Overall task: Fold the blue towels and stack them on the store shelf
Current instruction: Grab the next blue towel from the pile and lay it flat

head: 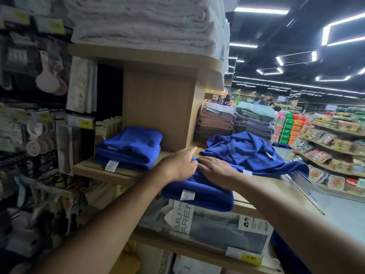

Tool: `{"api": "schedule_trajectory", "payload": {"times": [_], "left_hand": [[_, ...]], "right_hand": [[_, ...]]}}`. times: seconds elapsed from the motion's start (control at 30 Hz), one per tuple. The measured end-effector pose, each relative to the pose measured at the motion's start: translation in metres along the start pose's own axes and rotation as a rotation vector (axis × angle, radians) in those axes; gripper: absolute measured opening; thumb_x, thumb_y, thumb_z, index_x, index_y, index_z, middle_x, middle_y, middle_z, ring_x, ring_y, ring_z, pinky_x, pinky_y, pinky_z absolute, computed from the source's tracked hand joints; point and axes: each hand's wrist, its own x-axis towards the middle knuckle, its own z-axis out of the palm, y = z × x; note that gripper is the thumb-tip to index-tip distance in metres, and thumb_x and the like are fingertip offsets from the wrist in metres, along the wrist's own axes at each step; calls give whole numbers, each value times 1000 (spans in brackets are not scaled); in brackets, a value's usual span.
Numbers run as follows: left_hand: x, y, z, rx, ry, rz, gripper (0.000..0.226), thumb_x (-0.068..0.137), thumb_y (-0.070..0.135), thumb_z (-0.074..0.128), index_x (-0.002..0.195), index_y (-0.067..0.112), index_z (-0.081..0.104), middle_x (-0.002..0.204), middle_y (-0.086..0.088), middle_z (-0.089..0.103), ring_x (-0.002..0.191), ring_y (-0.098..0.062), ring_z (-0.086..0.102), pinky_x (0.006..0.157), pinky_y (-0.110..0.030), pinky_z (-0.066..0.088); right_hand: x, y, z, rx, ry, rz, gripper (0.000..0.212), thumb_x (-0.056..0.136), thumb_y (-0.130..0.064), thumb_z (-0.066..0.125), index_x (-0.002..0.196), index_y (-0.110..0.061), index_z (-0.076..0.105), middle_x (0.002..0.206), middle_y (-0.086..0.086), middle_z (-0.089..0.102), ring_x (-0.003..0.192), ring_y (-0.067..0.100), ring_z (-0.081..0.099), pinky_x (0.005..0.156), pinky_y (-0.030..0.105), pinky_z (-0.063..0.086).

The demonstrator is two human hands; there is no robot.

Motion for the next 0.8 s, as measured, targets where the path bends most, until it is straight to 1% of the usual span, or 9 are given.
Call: {"api": "schedule_trajectory", "payload": {"times": [0.07, 0.13, 0.23, 0.3, 0.4, 0.5, 0.57, 0.63, 0.8], "left_hand": [[-3, -9, 8, 112, -76, -59, 57, 102, 37, 35, 156, 21, 28, 164, -8, 28, 150, -23, 28, 121, -40, 25], [-7, -21, 15, 168, -119, -71, 60, 104, 41, 29, 160, 20, 21, 167, -5, 18, 154, -17, 15, 124, -38, 15], [-11, -32, 25, 185, -117, -30, 60, 106, 41, 23, 161, 18, 16, 169, 3, 11, 155, -9, 5, 126, -35, 6], [-12, -34, 29, 190, -87, -22, 59, 106, 40, 23, 161, 19, 18, 169, 5, 11, 154, -8, 5, 126, -35, 6], [-11, -36, 30, 186, -74, -17, 57, 106, 40, 24, 160, 20, 21, 168, 6, 13, 154, -8, 6, 126, -34, 6], [-11, -38, 31, 166, -67, -27, 57, 106, 40, 25, 160, 20, 23, 168, 7, 13, 154, -7, 7, 126, -32, 5], [-11, -39, 32, 165, -61, -29, 58, 105, 41, 25, 160, 21, 24, 168, 8, 14, 154, -7, 8, 126, -32, 6], [-11, -41, 33, 154, -54, -37, 59, 104, 43, 25, 159, 23, 25, 168, 10, 14, 153, -5, 8, 126, -33, 6], [-13, -39, 31, 125, -21, -37, 56, 105, 42, 30, 158, 25, 28, 167, 11, 18, 153, -4, 11, 125, -32, 7]], "right_hand": [[2, 2, 7, -33, -21, 15, 48, 109, -40, 27, 150, -22, 44, 163, -4, 34, 151, 15, 26, 121, 37, 19], [4, 4, 13, -48, -49, 37, 54, 108, -42, 26, 157, -21, 33, 167, -4, 25, 153, 14, 19, 122, 34, 11], [5, 7, 18, -70, -39, 25, 57, 107, -45, 28, 159, -22, 30, 167, -4, 25, 153, 13, 18, 123, 33, 10], [4, 6, 20, -32, 24, 5, 56, 105, -45, 33, 156, -22, 36, 165, -4, 31, 152, 14, 23, 122, 32, 14], [-9, 7, 20, 145, 286, 13, 47, 102, -40, 47, 144, -21, 54, 152, -1, 49, 142, 18, 39, 116, 34, 29], [-30, 20, 14, -28, 544, 211, 40, 98, -50, 46, 123, -25, 64, 118, 0, 63, 115, 25, 56, 87, 39, 46], [-45, 32, 7, -104, 446, 381, 51, 91, -65, 34, 91, -25, 65, 91, -2, 64, 92, 29, 62, 65, 36, 44], [-53, 38, 6, -50, 276, 473, 67, 83, -76, 25, 70, -18, 58, 72, -5, 60, 74, 24, 60, 54, 32, 36], [-51, 22, 4, 221, 204, 459, 64, 58, -85, 43, 75, -24, 52, 69, -11, 58, 67, 7, 50, 53, 33, 30]]}}
